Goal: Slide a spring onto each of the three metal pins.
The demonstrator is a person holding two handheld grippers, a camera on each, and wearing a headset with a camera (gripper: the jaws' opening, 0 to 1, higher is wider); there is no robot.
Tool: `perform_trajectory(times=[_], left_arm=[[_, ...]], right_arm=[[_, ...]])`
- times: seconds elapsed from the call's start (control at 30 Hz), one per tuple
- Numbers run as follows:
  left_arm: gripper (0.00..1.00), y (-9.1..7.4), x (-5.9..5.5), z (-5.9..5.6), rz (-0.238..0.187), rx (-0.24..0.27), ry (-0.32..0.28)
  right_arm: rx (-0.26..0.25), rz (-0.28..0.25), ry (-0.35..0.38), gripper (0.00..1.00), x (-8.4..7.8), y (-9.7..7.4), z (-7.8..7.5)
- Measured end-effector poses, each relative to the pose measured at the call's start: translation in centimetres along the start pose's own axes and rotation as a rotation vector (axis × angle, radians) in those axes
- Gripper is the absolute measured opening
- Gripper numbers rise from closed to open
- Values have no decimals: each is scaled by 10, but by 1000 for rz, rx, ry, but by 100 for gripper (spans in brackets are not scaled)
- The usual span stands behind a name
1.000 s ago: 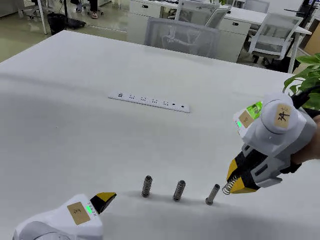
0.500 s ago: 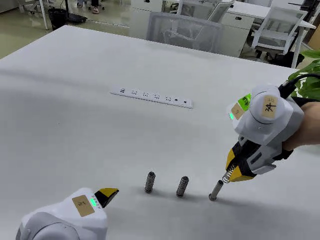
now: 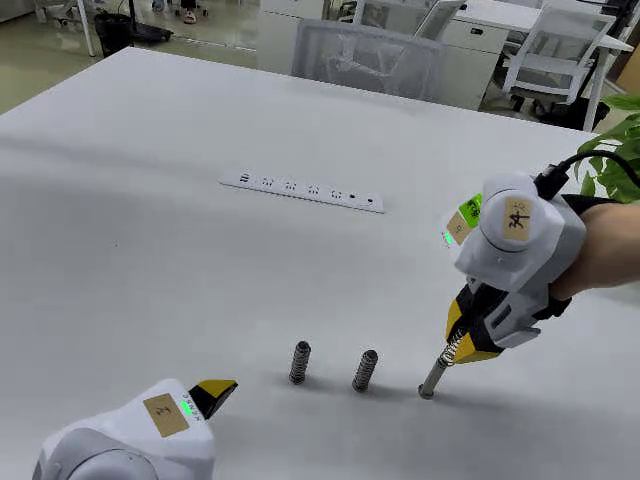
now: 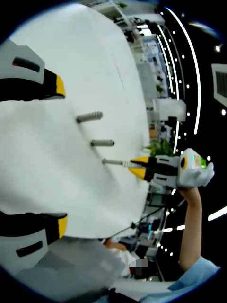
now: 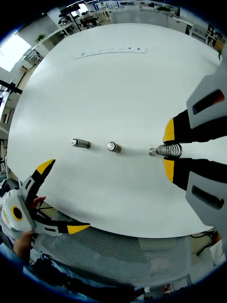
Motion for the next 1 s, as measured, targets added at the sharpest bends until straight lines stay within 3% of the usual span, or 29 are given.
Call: perform_trajectory(times=[1.0], left_arm=[[100,5,-6,-3,19,-19,-16]], right_arm=[[15,-1,-15,12,3,4,0]])
Point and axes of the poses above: the centre of the closed fingertips' face, and the gripper's own axes: y roughly forward along the fingers, z roughly to its left, x roughly out of its top, the point moved 1 cm from there along -y, roughly backward along the fingers, and after that the axes turned 8 degrees about -y, right-handed, at the moved point
